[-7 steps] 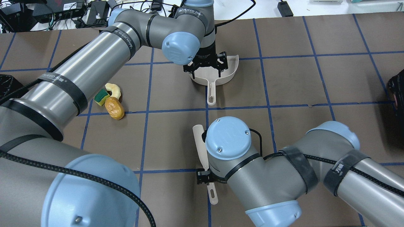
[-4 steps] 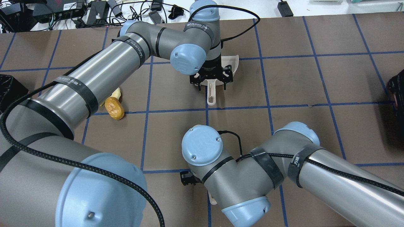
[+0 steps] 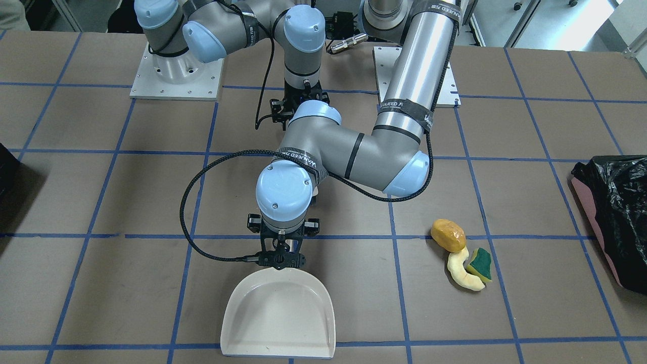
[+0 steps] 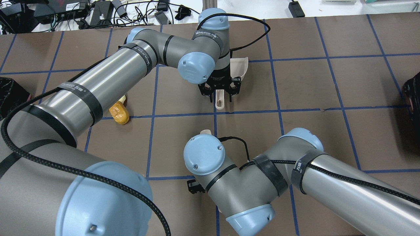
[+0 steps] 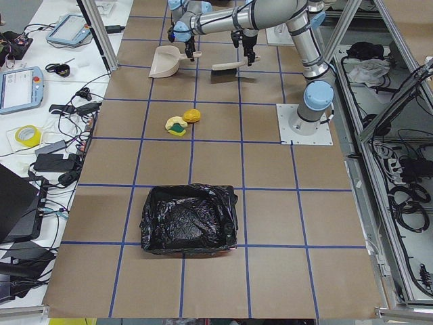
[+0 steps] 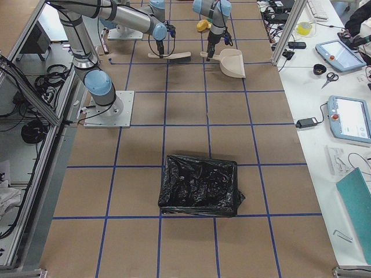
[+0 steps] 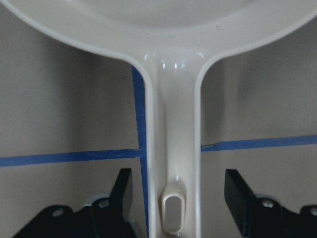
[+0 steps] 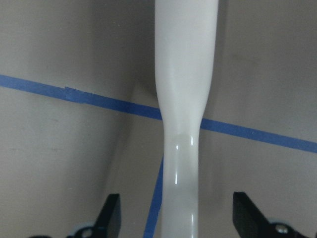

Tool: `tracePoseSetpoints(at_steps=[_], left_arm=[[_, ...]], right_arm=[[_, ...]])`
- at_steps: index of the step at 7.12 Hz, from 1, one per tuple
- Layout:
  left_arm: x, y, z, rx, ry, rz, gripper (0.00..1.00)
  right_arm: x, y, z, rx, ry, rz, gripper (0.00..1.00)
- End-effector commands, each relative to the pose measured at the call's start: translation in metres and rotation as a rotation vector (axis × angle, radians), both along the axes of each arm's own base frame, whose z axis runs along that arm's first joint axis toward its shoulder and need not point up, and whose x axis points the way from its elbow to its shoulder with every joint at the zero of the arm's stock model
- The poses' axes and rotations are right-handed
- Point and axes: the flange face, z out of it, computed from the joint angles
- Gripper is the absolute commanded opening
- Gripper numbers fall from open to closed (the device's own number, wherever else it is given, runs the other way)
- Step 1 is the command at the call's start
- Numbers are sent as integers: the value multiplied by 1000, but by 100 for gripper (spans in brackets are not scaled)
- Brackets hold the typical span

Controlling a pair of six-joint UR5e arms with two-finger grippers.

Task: Sweep and dump trash in nearest bin
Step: 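Grasp the dustpan handle with the left gripper while the right gripper grasps the brush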

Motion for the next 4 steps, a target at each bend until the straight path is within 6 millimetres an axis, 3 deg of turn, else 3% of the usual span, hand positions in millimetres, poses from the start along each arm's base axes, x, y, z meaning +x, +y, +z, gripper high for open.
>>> tracePoseSetpoints(at_steps=[1,2,4], left_arm=[[0,1,3,-1,0,1,5],[0,1,3,0,2,1,0],[1,0,11,-8,3,2,0]], right_arm=[[-5,4,-7,5,21,-12,62],[-4,5,-7,5,21,-25,54],[-2,6,-6,3,20,-34,37]])
